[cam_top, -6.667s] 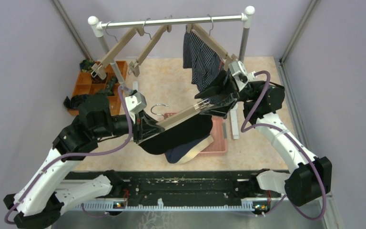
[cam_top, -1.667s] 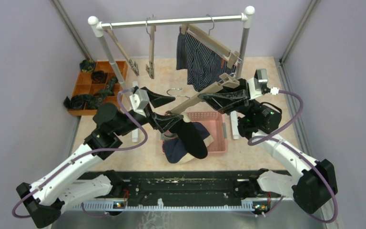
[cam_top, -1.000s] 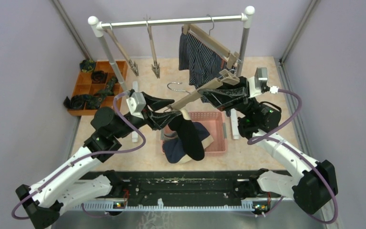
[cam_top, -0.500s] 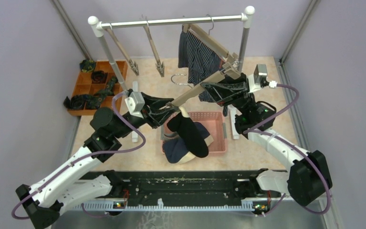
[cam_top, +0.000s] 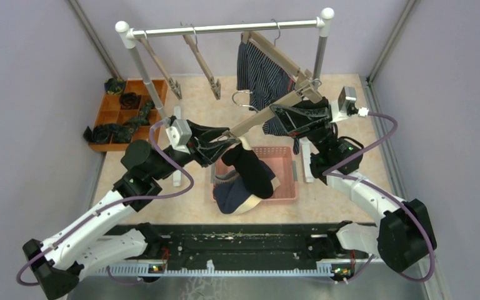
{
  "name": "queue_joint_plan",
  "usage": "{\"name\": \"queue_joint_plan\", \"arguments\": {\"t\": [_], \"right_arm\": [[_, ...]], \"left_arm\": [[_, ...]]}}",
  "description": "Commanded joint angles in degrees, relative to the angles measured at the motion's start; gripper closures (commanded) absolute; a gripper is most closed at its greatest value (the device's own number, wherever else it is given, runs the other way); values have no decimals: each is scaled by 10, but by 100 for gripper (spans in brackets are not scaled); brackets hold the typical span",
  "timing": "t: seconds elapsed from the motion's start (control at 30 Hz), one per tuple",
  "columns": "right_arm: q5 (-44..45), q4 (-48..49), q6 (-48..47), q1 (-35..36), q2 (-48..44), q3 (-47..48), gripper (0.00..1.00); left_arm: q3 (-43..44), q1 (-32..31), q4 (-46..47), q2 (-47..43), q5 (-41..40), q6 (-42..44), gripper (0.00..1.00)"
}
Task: Remove the underwear clipped to the hanger
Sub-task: Remove the underwear from the hanger.
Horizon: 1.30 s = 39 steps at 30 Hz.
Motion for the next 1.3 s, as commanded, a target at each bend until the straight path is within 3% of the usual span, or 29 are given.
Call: {"name": "queue_joint_plan", "arguments": {"t": [0.0, 0.17, 0.33, 0.4, 0.53, 0.57, 0.87, 0.9, 0.97, 1.0, 1.13, 1.27], "right_arm": [[40, 101, -9, -7, -27, 9, 100], [41, 101, -7, -7, -28, 9, 100], [39, 101, -1, -7, -28, 9, 100], [40, 101, 0, -7, -28, 9, 100], [38, 101, 4, -7, -27, 12, 100], [38, 101, 4, -7, -27, 11, 100], [38, 100, 6, -7, -26, 12, 100], [37, 101, 7, -7, -26, 12, 100], [38, 101, 6, -8, -26, 12, 100], [38, 100, 8, -7, -26, 13, 100], [38, 101, 12, -7, -25, 12, 100], [35, 101, 17, -7, -26, 13, 100]], "left_arm": [[-2, 1, 21, 3, 22, -8, 56], [0, 1, 21, 9, 34, -10, 66], [-3, 1, 35, 14, 39, -16, 65], [-2, 1, 41, 18, 44, -18, 68], [5, 1, 44, 28, 44, -18, 97], [6, 1, 44, 30, 46, -17, 100], [20, 1, 39, 22, 89, 5, 100], [25, 1, 29, 21, 96, 10, 95], [31, 1, 11, 22, 101, 16, 65], [31, 1, 9, 22, 104, 16, 58], [30, 1, 7, 26, 104, 16, 46], [38, 1, 7, 33, 104, 16, 44]]}}
